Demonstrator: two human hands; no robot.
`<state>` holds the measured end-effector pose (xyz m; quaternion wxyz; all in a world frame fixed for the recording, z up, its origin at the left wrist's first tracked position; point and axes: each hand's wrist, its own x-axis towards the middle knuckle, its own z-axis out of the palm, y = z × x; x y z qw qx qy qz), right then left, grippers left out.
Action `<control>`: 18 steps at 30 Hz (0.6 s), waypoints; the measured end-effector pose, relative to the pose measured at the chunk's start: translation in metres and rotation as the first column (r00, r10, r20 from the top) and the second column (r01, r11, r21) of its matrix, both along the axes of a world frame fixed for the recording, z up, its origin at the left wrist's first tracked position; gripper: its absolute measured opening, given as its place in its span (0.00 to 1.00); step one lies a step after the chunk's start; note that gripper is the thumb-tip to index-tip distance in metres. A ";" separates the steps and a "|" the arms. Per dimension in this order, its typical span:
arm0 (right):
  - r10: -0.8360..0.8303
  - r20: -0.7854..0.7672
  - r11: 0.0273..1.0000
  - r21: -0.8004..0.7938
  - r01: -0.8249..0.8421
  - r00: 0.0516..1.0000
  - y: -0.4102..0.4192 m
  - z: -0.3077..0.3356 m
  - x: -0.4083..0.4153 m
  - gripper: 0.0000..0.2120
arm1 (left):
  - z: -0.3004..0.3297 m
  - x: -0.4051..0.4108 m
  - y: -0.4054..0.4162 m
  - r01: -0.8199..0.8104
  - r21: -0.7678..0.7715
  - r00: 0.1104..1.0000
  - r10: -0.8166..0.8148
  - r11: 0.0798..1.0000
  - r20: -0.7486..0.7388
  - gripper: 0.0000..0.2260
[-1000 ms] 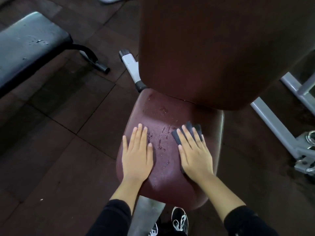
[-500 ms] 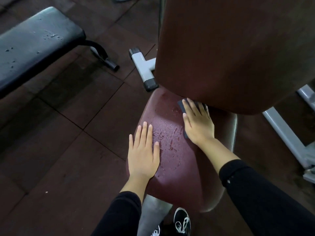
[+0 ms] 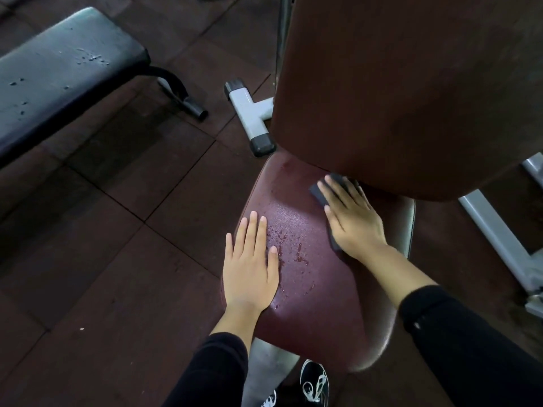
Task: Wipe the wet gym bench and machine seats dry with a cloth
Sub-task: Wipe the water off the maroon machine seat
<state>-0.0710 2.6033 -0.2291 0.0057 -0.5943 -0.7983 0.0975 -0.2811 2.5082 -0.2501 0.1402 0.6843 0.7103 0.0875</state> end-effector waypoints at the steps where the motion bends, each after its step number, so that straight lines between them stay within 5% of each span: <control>1: -0.046 0.007 0.999 0.011 0.045 0.999 0.006 -0.002 -0.013 0.26 | 0.000 0.000 0.000 0.000 0.003 1.000 0.000 1.000 0.003 0.26; 3: -0.061 0.030 0.998 0.016 0.060 0.998 0.008 -0.002 -0.039 0.26 | 0.000 0.000 0.001 0.000 0.010 1.000 0.000 1.000 0.008 0.26; 10: 0.299 -0.003 0.954 0.035 -0.299 0.954 -0.049 0.003 -0.020 0.23 | -0.003 -0.002 -0.001 0.000 0.003 1.000 0.000 1.000 0.001 0.24; 18: -0.012 0.024 0.999 0.047 0.011 1.000 -0.009 -0.004 -0.029 0.25 | -0.004 0.000 0.000 -0.004 -0.005 1.000 0.004 1.000 0.004 0.25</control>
